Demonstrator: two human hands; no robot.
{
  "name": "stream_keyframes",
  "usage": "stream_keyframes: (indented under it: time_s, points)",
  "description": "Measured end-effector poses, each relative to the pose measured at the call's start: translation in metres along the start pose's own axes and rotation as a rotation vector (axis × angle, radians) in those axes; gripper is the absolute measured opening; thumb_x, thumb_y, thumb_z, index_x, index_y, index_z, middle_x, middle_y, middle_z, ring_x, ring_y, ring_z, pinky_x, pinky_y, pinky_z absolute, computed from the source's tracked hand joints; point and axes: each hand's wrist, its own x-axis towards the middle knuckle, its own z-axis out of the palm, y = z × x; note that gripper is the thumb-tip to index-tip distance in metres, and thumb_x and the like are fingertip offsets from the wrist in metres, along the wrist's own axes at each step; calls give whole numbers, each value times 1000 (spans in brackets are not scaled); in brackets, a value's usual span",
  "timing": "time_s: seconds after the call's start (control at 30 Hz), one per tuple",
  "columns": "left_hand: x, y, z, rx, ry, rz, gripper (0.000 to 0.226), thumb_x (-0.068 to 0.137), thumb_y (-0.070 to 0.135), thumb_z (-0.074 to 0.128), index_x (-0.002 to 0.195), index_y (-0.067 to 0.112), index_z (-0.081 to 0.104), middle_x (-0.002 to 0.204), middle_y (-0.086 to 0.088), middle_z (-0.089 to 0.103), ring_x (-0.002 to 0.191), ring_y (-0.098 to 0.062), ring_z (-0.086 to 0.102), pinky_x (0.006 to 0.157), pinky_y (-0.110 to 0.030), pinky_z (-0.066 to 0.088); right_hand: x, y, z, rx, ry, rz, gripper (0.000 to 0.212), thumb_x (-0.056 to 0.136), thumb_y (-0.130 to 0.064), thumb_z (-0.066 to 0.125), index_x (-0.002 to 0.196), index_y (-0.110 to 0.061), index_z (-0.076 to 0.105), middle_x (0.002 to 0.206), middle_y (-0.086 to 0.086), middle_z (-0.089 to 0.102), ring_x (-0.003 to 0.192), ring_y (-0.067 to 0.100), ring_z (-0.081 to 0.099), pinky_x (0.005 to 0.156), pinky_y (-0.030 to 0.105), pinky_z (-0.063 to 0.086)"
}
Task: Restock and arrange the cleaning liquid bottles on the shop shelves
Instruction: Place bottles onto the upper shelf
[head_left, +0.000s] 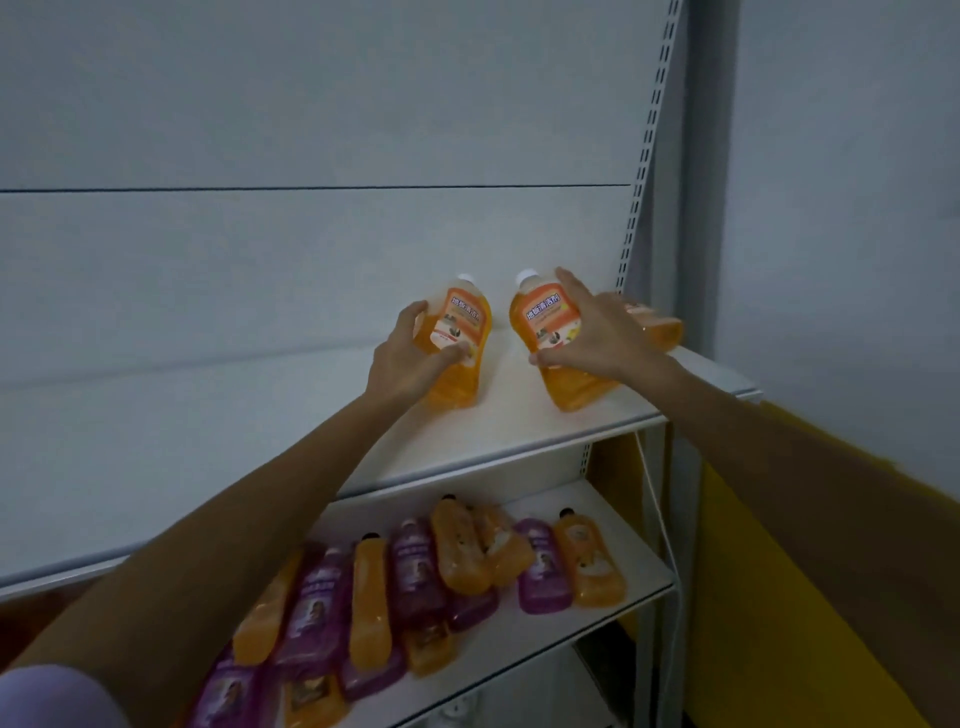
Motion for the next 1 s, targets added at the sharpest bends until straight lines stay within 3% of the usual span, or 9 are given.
stream_keyframes:
  time_s: [0.17,0.3,0.43,0.53,0.67,0.77,0.83,0.9,1.0]
  points:
    - [24,5,38,-23,89,-212,60,92,40,53,143,16,32,143,-10,43,125,-29,46,97,-33,39,46,25,4,-81,-41,-40,58,84,-49,62,133,-21,49,129,3,55,116,25,49,84,32,37]
    - [33,11,56,252,144,-209,62,90,45,51,129,-3,48,129,-24,50,114,-35,51,94,-38,43,79,32,17,-278,11,-223,29,93,-32,51,109,-16,70,123,4,60,125,27,38,103,43,28]
    - [27,14,64,282,117,-165,72,90,44,53,147,15,20,145,-16,37,128,-33,42,100,-40,39,96,41,33,-111,-30,-111,32,94,-22,46,122,-19,63,126,9,58,124,31,37,108,48,26]
    - [21,24,64,354,96,-123,65,84,51,46,141,21,35,138,-13,47,123,-31,47,95,-34,39,108,38,42,-143,-6,-133,29,94,-17,48,117,-16,65,123,10,58,125,32,37,112,52,19]
    - [13,33,70,390,-7,-94,66,85,44,62,140,20,35,138,-6,46,120,-24,48,87,-26,39,122,34,50,-73,-33,-75,26,94,-20,47,111,-14,65,117,10,62,116,31,46,102,50,32]
    - [12,30,75,509,-46,-48,96,64,56,77,141,21,30,140,-2,44,123,-22,47,95,-30,41,130,38,40,46,-186,-111,31,91,-37,49,108,-19,67,115,7,64,115,30,51,100,49,36]
    - [16,28,80,515,4,-60,97,62,53,79,140,21,31,139,-4,45,122,-21,48,95,-31,41,131,47,26,28,-279,-141,47,85,-59,50,116,-27,65,125,6,60,125,32,43,105,53,31]
    - [19,28,85,500,50,-74,95,63,51,79,140,20,32,138,-5,46,121,-21,48,95,-31,41,131,61,9,-111,-324,-151,70,80,-74,46,136,-32,49,145,8,43,139,36,23,110,59,16]
    - [25,26,90,472,94,-94,95,63,51,79,140,18,32,139,-5,45,122,-22,47,96,-34,42,120,83,-7,-231,-409,-128,81,80,-81,31,146,-34,31,154,8,28,142,36,15,111,59,11]
